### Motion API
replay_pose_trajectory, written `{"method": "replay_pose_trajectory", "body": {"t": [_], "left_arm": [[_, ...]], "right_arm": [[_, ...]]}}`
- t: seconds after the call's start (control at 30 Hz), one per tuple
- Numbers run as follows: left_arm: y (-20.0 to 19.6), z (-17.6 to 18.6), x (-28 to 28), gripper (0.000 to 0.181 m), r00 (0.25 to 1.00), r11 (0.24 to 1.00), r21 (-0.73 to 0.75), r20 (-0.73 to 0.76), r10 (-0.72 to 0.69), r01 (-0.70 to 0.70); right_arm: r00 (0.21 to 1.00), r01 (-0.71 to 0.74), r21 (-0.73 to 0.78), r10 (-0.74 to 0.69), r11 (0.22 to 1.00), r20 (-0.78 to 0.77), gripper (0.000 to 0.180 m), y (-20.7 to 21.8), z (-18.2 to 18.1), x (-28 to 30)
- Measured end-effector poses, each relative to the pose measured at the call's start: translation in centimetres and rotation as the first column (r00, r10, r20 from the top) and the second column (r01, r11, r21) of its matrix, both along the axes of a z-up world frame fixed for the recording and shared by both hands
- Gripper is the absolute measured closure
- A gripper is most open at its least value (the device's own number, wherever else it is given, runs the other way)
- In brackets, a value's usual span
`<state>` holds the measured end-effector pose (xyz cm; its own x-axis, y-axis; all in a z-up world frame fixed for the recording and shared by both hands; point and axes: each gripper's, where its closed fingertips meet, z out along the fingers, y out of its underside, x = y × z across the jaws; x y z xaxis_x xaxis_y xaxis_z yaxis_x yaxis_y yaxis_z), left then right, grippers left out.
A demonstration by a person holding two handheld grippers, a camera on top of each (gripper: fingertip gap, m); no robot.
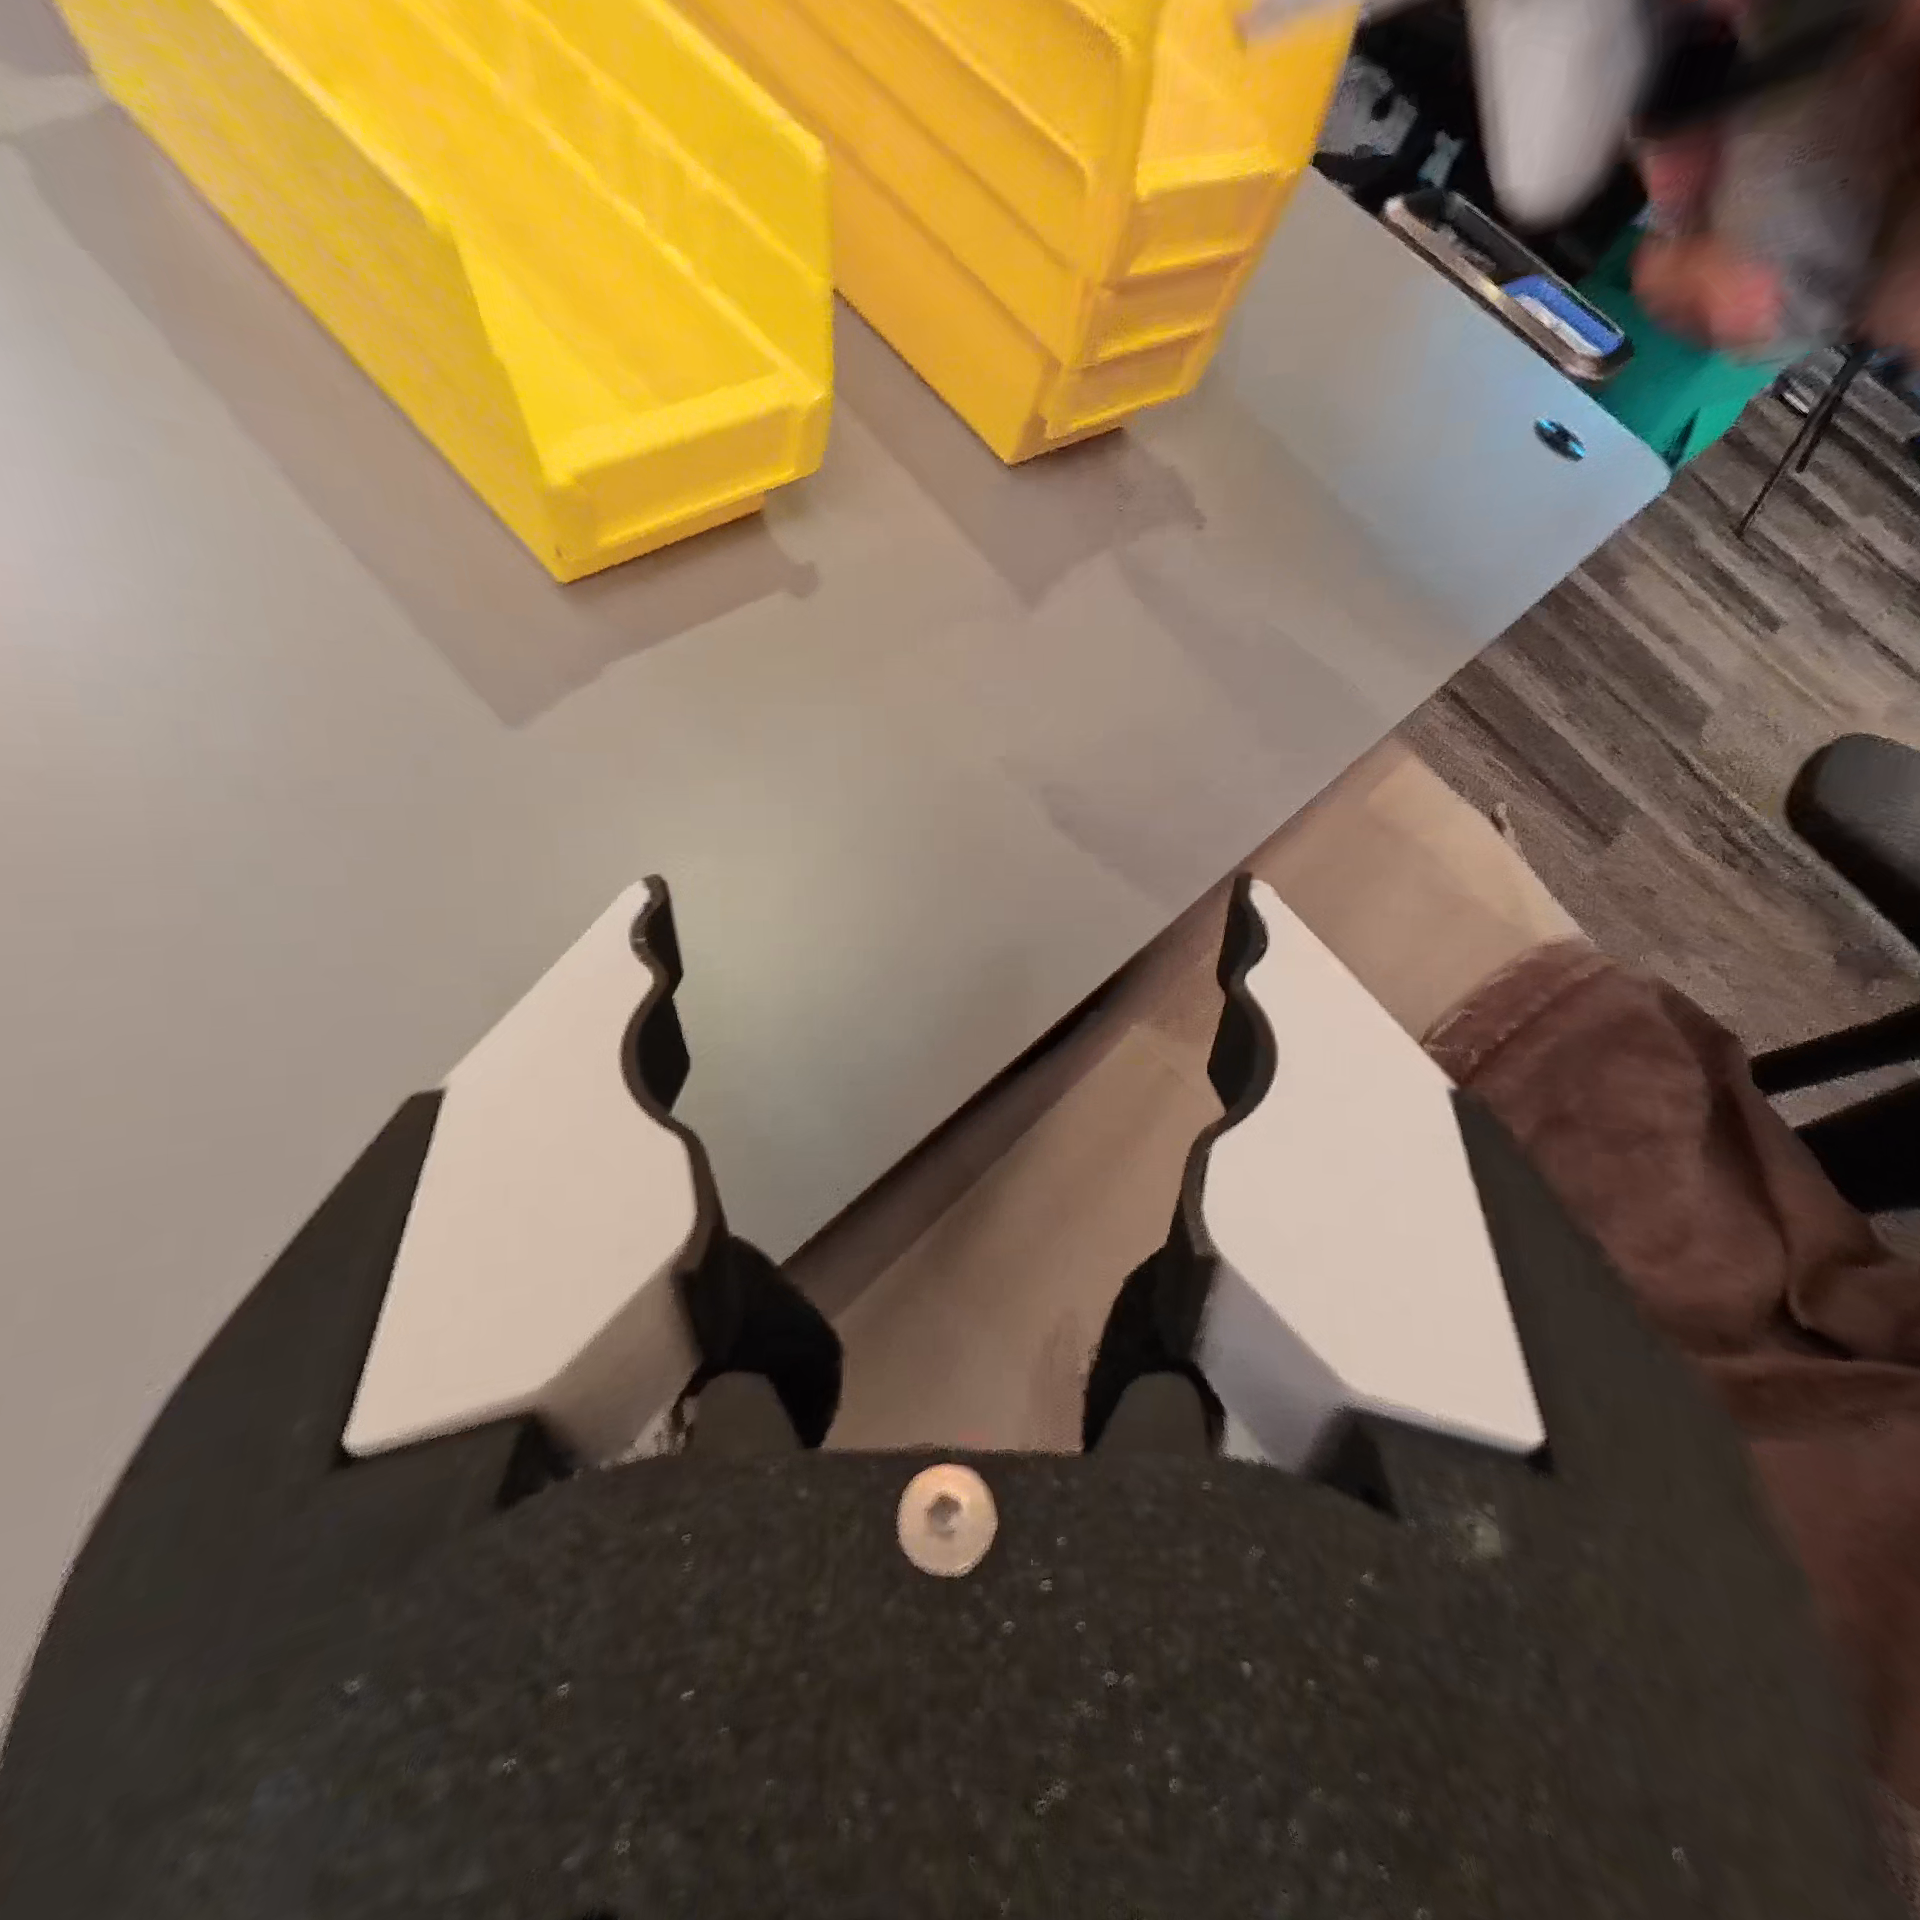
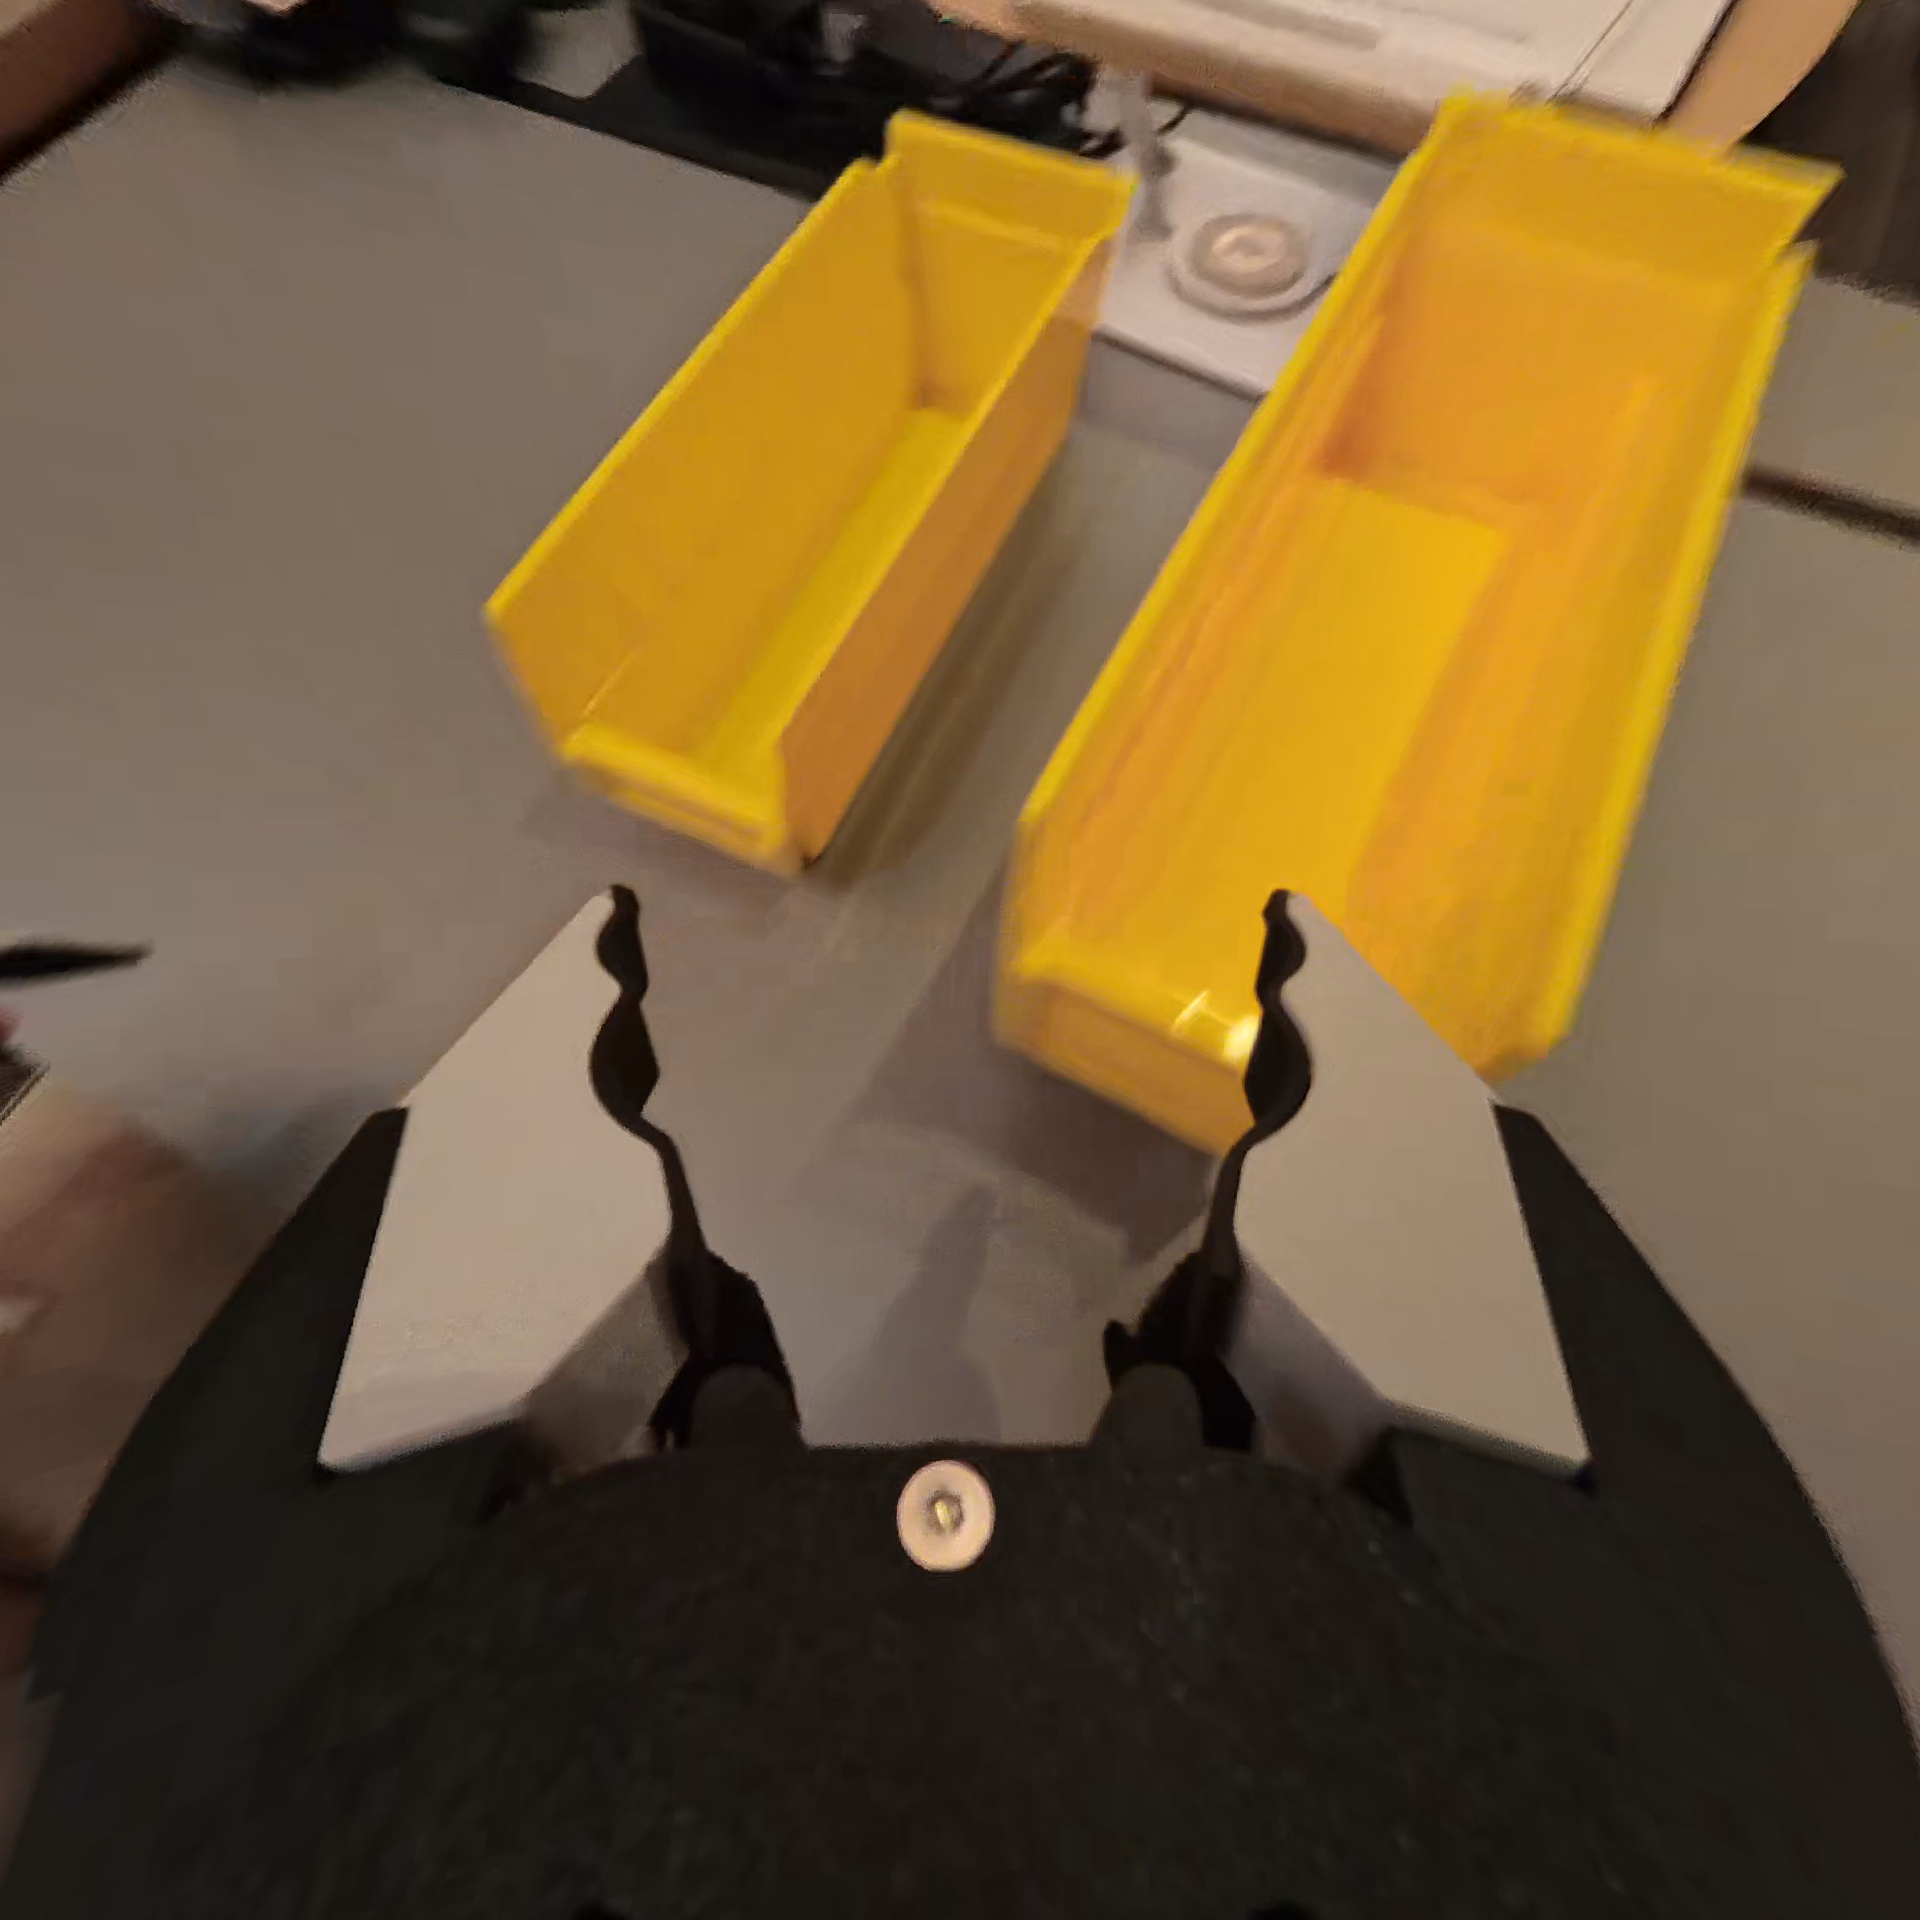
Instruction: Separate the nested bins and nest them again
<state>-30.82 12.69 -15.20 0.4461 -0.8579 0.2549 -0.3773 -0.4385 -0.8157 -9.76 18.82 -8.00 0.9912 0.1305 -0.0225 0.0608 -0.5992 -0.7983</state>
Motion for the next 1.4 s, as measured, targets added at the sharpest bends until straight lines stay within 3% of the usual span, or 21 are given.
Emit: {"method": "replay_pose_trajectory", "body": {"t": [0.03,0.17,0.27,0.4,0.5,0.73,0.87,0.97,1.1,1.13,1.2,1.27,1.4], "left_arm": [[0.1,0.0,0.1,0.079,1.000,1.000,-0.019,0.007,0.006,-0.006],[0.3,-0.1,0.3,0.080,1.000,1.000,-0.004,0.003,0.019,-0.019],[1.9,-0.4,0.0,0.072,0.995,0.993,0.088,-0.052,0.088,-0.083],[4.9,2.4,2.3,0.067,0.991,0.983,0.130,-0.037,0.132,-0.126],[9.7,4.5,5.9,0.066,0.976,0.977,0.172,-0.152,0.156,-0.129],[20.7,3.5,14.5,0.053,0.899,0.958,-0.172,-0.414,0.142,-0.230],[25.7,2.7,14.5,0.055,0.795,0.900,-0.189,-0.562,0.229,-0.393],[26.4,1.1,15.3,0.043,0.779,0.824,-0.305,-0.580,0.236,-0.477],[27.3,-2.0,14.1,0.034,0.666,0.784,-0.253,-0.701,0.255,-0.567],[27.3,-2.5,14.3,0.035,0.674,0.766,-0.279,-0.693,0.257,-0.579],[27.2,-2.4,15.1,0.059,0.702,0.734,-0.340,-0.665,0.254,-0.588],[26.5,-2.2,15.1,0.068,0.692,0.728,-0.362,-0.691,0.209,-0.582],[27.0,-1.7,14.0,0.086,0.649,0.751,-0.275,-0.716,0.258,-0.601]], "right_arm": [[0.999,-0.014,0.001,0.014,1.000,-0.035,0.062,-1.8,-1.2,-1.6],[0.982,-0.014,0.078,0.029,0.997,-0.185,0.065,-6.1,-5.5,-6.0],[0.986,-0.031,0.071,0.042,0.997,-0.161,0.066,-7.6,-8.3,-6.1],[0.981,-0.063,0.048,0.071,0.997,-0.181,0.065,-8.1,-7.6,-5.5],[0.986,-0.057,0.077,0.068,0.995,-0.152,0.065,-7.9,-6.7,-4.0],[0.973,-0.023,0.126,0.051,0.992,-0.227,0.068,-9.5,-6.1,-1.9],[0.972,-0.012,0.111,0.038,0.994,-0.232,0.067,-9.6,-6.5,-0.9],[0.960,-0.015,0.109,0.045,0.994,-0.275,0.067,-9.8,-6.5,-0.9],[0.961,-0.018,0.110,0.047,0.994,-0.273,0.067,-9.8,-6.3,-0.7],[0.963,-0.016,0.106,0.044,0.994,-0.266,0.068,-9.8,-6.4,-0.5],[0.963,-0.016,0.098,0.042,0.995,-0.265,0.068,-9.8,-6.6,-0.2],[0.959,-0.015,0.096,0.041,0.995,-0.279,0.068,-9.7,-6.6,-0.1],[0.949,-0.014,0.092,0.042,0.996,-0.313,0.070,-9.4,-6.7,0.0]]}}
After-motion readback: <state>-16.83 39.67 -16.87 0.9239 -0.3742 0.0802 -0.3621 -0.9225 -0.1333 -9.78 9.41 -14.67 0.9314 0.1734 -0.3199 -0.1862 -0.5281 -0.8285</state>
